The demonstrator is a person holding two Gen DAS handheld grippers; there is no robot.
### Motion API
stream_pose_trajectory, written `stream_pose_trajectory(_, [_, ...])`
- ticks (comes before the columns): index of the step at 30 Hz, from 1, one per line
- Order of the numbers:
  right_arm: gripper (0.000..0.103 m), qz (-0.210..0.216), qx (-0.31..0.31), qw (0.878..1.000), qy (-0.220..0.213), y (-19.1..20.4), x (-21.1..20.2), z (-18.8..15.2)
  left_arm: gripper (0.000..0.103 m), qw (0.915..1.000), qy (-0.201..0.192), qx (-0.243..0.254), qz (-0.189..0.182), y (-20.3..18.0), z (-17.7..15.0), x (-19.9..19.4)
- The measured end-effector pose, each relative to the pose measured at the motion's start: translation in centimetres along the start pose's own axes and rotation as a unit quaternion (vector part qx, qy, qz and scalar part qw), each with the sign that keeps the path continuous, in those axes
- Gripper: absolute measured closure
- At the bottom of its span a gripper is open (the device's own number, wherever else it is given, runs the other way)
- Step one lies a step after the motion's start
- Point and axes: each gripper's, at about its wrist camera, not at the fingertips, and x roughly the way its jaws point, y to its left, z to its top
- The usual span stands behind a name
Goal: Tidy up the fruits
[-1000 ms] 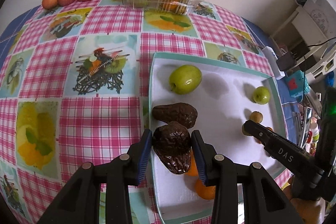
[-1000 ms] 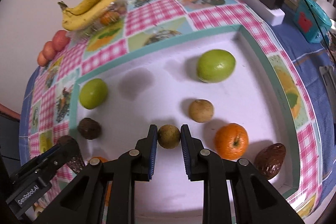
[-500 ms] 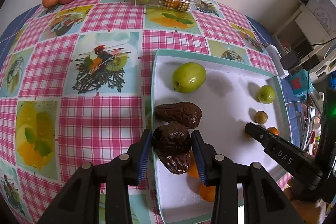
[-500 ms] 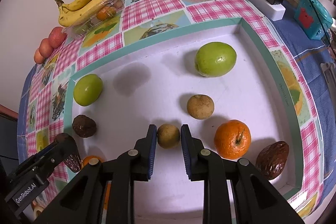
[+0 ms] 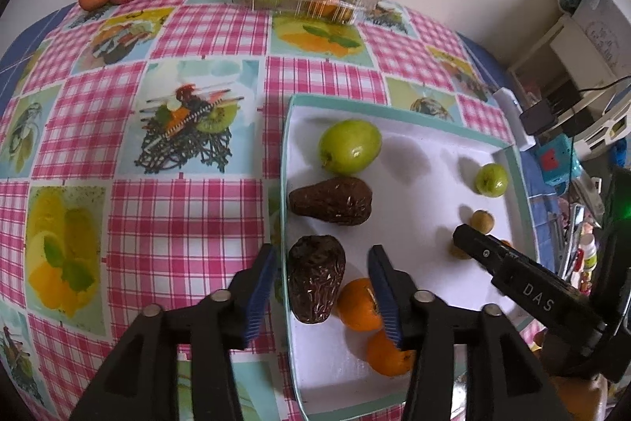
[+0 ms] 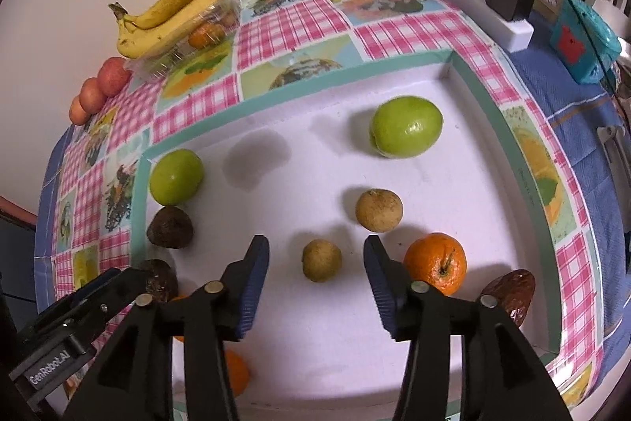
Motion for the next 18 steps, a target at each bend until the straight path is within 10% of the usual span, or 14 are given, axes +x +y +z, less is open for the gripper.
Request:
stream_pose_trajectory(9, [0.018,-0.009,-0.011,1.0,-0.018,0.4,-1.1,-1.0,0.002,0.9965,-0.042,-0.038,0.062,3.2,-0.2,-2.1])
stream_pose_trajectory(18, [0.016,-0.013,-0.045,0.998,-0.05,1.7,-2.8,-3.4,0.0,0.9854,-0.055,-0.039,0.156,6.6,-2.0,-3.2])
